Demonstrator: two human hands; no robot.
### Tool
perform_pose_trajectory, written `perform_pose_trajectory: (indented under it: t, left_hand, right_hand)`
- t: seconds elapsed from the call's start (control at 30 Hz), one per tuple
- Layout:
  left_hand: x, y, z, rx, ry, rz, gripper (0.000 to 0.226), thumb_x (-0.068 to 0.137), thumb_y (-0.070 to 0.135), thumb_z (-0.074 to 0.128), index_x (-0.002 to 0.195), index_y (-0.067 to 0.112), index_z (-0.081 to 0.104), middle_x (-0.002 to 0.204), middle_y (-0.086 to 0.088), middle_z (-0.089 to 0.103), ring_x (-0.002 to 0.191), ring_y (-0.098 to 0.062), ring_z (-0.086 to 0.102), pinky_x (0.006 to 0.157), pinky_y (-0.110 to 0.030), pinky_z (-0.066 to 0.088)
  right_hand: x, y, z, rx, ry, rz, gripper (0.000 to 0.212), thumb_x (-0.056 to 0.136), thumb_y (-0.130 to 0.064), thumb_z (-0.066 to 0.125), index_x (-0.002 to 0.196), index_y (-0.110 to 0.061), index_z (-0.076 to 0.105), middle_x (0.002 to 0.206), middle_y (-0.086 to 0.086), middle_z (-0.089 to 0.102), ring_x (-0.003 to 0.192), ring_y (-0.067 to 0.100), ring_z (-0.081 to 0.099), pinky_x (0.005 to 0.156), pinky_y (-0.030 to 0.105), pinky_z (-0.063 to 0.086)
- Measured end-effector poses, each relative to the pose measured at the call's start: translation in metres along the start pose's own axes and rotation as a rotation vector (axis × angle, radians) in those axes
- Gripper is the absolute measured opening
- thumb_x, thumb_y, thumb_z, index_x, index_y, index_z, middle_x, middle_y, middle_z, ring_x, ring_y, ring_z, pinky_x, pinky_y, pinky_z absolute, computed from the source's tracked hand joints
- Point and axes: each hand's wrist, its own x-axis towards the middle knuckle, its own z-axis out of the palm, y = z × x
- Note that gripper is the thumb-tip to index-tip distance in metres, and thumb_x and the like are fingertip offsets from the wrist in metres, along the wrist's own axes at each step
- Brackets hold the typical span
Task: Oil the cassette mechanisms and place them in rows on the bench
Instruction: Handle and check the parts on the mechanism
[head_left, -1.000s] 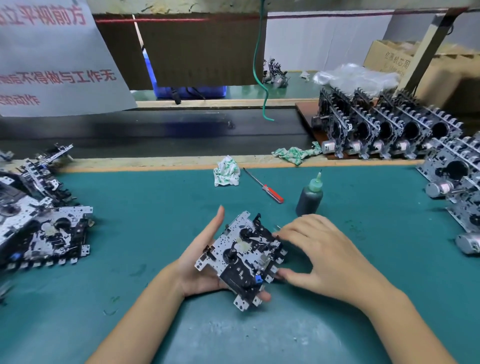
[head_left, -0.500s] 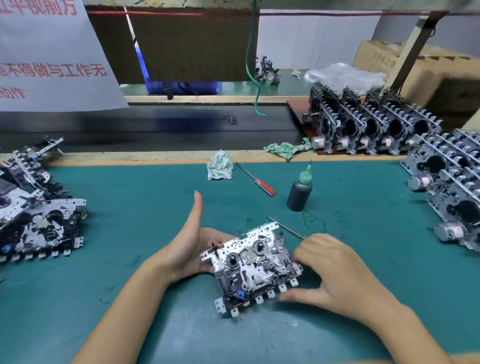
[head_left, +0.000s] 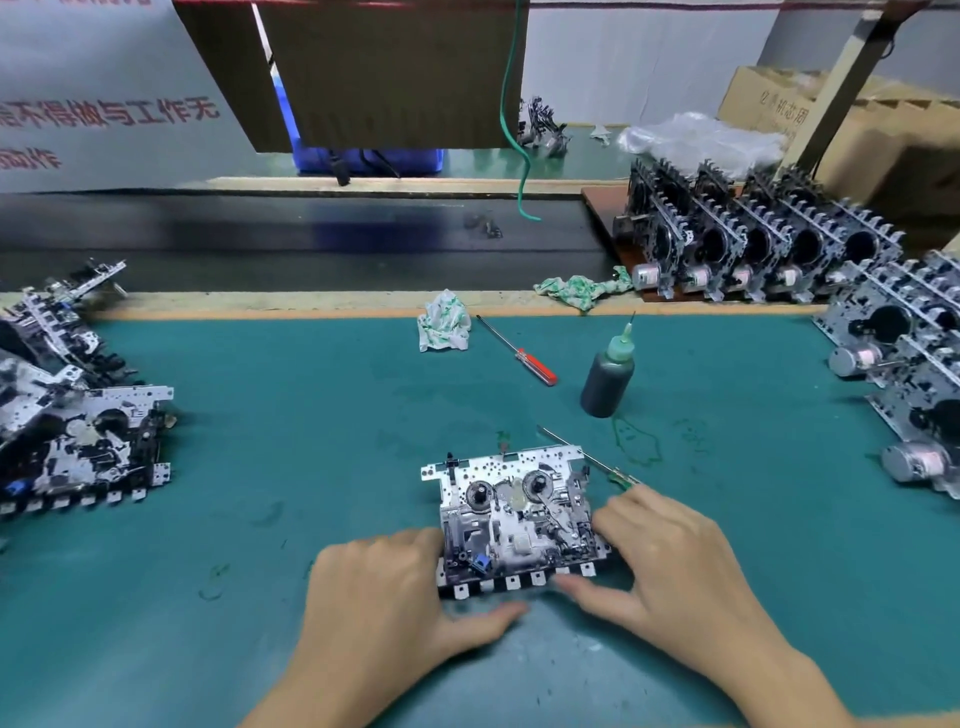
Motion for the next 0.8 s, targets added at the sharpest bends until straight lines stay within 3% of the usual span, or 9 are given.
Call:
perform_pose_trajectory:
  t: [0.2, 0.3, 0.5, 0.67, 0.8]
  left_hand:
    - [0.001, -0.002, 0.015, -0.038, 0.221, 0.027, 0.062, 0.058, 0.076, 0.049, 0.039, 0.017, 0.040, 0.033, 0.003, 0.037, 0.027, -0.016, 0.041, 0.035, -0.018, 0.025]
    - [0.002, -0.005, 0.018, -0.029, 0.244, 0.026, 0.066, 0.064, 0.077, 0.048, 0.039, 0.016, 0.039, 0.033, 0.002, 0.035, 0.028, -0.016, 0.039, 0.035, -0.018, 0.024]
    - [0.002, -0.012, 0.015, -0.089, 0.154, 0.127, 0.068, 0.060, 0.081, 0.051, 0.044, 0.015, 0.045, 0.037, 0.005, 0.037, 0.030, -0.014, 0.040, 0.038, -0.016, 0.021]
    - [0.003, -0.009, 0.018, -0.112, 0.149, 0.037, 0.061, 0.060, 0.073, 0.054, 0.042, 0.015, 0.043, 0.034, 0.004, 0.035, 0.029, -0.016, 0.040, 0.032, -0.020, 0.027]
    - [0.005, -0.019, 0.014, -0.197, 0.065, 0.138, 0.066, 0.057, 0.082, 0.052, 0.047, 0.017, 0.042, 0.037, 0.008, 0.040, 0.031, -0.013, 0.042, 0.031, -0.020, 0.034]
  right_hand:
    - [-0.003, 0.000, 0.004, 0.060, 0.022, -0.009, 0.051, 0.075, -0.065, 0.053, 0.056, -0.018, 0.044, 0.055, -0.007, 0.043, 0.057, 0.016, 0.046, 0.052, 0.021, 0.034]
    - [-0.004, 0.001, 0.004, 0.096, 0.004, -0.045, 0.054, 0.071, -0.067, 0.058, 0.057, -0.016, 0.045, 0.057, -0.007, 0.042, 0.057, 0.015, 0.042, 0.051, 0.024, 0.032]
    - [-0.005, -0.005, 0.008, 0.017, 0.089, 0.024, 0.049, 0.071, -0.059, 0.054, 0.051, -0.015, 0.045, 0.050, -0.006, 0.041, 0.053, 0.018, 0.046, 0.056, 0.024, 0.028]
    - [-0.005, -0.003, 0.006, 0.086, 0.032, -0.009, 0.052, 0.068, -0.063, 0.060, 0.054, -0.016, 0.042, 0.053, -0.006, 0.040, 0.056, 0.016, 0.041, 0.053, 0.024, 0.031]
    - [-0.004, -0.005, 0.009, 0.055, 0.092, 0.025, 0.052, 0.068, -0.060, 0.058, 0.049, -0.015, 0.042, 0.049, -0.005, 0.040, 0.052, 0.018, 0.043, 0.053, 0.024, 0.030]
